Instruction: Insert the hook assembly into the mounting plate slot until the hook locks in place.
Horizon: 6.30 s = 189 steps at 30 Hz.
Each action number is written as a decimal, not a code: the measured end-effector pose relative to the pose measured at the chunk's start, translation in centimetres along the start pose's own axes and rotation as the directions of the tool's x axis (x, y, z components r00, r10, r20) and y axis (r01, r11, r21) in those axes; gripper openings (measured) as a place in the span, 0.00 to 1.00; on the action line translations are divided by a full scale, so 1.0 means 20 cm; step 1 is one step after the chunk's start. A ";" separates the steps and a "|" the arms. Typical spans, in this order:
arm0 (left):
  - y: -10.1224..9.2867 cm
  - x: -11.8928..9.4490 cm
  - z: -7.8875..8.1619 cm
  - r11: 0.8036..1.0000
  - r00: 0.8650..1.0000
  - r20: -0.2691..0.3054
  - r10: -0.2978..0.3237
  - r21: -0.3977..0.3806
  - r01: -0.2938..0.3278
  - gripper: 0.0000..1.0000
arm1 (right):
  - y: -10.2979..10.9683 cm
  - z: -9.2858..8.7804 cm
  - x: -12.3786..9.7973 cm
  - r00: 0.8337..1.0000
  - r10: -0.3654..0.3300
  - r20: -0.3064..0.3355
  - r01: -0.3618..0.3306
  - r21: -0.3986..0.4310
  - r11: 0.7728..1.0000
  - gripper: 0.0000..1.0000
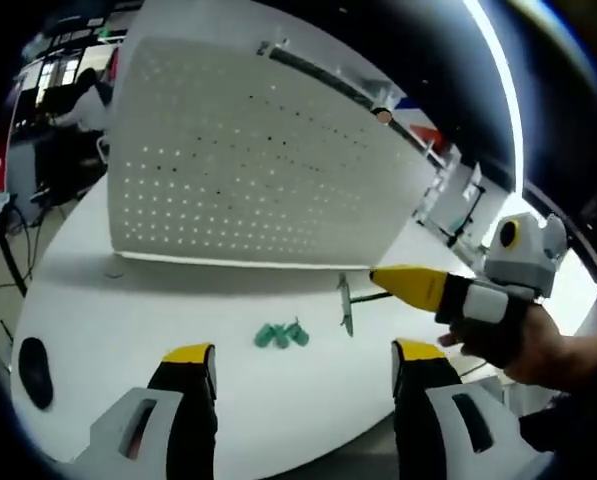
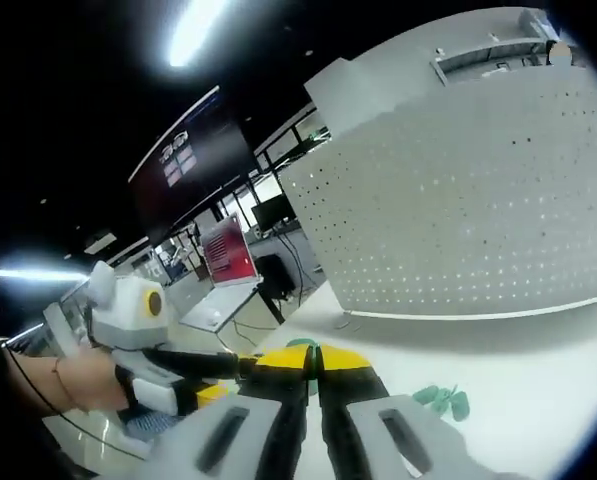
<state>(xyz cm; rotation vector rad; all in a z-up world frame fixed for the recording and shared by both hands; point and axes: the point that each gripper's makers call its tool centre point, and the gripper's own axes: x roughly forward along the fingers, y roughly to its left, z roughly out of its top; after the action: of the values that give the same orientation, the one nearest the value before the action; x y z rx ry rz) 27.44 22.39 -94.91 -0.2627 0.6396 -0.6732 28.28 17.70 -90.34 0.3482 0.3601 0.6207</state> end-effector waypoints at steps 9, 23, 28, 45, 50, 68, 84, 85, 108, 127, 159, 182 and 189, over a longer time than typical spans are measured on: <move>-0.08 0.01 0.03 0.999 0.999 0.025 -0.041 0.005 0.041 0.53 | 0.09 0.00 -0.01 0.999 0.011 0.043 -0.011 0.006 1.000 0.00; -0.13 -0.04 0.10 0.996 0.995 0.055 -0.084 -0.022 0.085 0.25 | 0.18 0.08 -0.02 0.992 0.017 0.127 -0.013 -0.034 0.999 0.00; -0.14 -0.04 0.11 0.993 0.993 0.068 -0.099 -0.064 0.104 0.19 | 0.19 0.08 -0.03 0.990 0.019 0.139 -0.013 -0.044 0.999 0.00; -0.15 -0.06 0.12 0.988 0.990 0.088 -0.107 -0.099 0.115 0.03 | 0.26 0.11 -0.04 0.985 0.044 0.167 -0.023 -0.127 0.992 0.00; -0.14 -0.06 0.12 0.989 0.990 0.095 -0.105 -0.094 0.114 0.02 | 0.27 0.11 -0.04 0.985 0.046 0.166 -0.023 -0.142 0.990 0.00; -0.10 -0.11 0.21 0.999 0.989 0.137 -0.047 0.004 0.047 0.01 | 0.27 0.37 -0.15 0.964 0.078 0.253 -0.049 -0.120 0.992 0.07; -0.16 -0.12 0.23 0.998 0.980 0.192 -0.059 -0.024 0.064 0.01 | 0.35 0.16 -0.08 0.986 0.110 0.129 -0.102 -0.064 0.993 0.11; -0.16 -0.13 0.23 0.998 0.979 0.193 -0.061 -0.023 0.066 0.01 | 0.35 0.15 -0.08 0.986 0.111 0.127 -0.105 -0.057 0.993 0.11; -0.18 -0.15 0.28 0.994 0.970 0.235 -0.061 0.104 0.038 0.01 | 0.33 0.15 -0.04 0.983 0.095 0.157 -0.099 0.020 0.995 0.02; -0.12 -0.14 0.24 0.966 0.974 0.223 -0.050 0.257 -0.010 0.03 | 0.35 0.10 0.02 0.992 0.078 0.101 -0.070 -0.082 0.994 0.00; -0.06 -0.18 0.21 0.962 0.957 0.279 -0.077 0.273 -0.002 0.80 | 0.27 0.13 0.08 0.995 0.036 0.089 -0.022 -0.149 0.989 0.00; -0.01 -0.22 0.27 0.969 0.945 0.320 -0.065 0.247 -0.017 0.96 | 0.19 0.21 0.18 0.986 -0.023 0.165 0.051 -0.172 0.984 0.00; 0.02 -0.22 0.27 0.971 0.946 0.319 -0.059 0.238 -0.020 0.98 | 0.11 0.26 0.19 0.970 -0.085 0.229 0.130 -0.189 0.973 0.00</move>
<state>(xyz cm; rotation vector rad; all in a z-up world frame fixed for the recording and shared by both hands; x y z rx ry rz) 28.35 25.73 -88.77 -0.1511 0.2366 -0.7001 32.38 20.67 -85.68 0.1971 0.1012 0.5009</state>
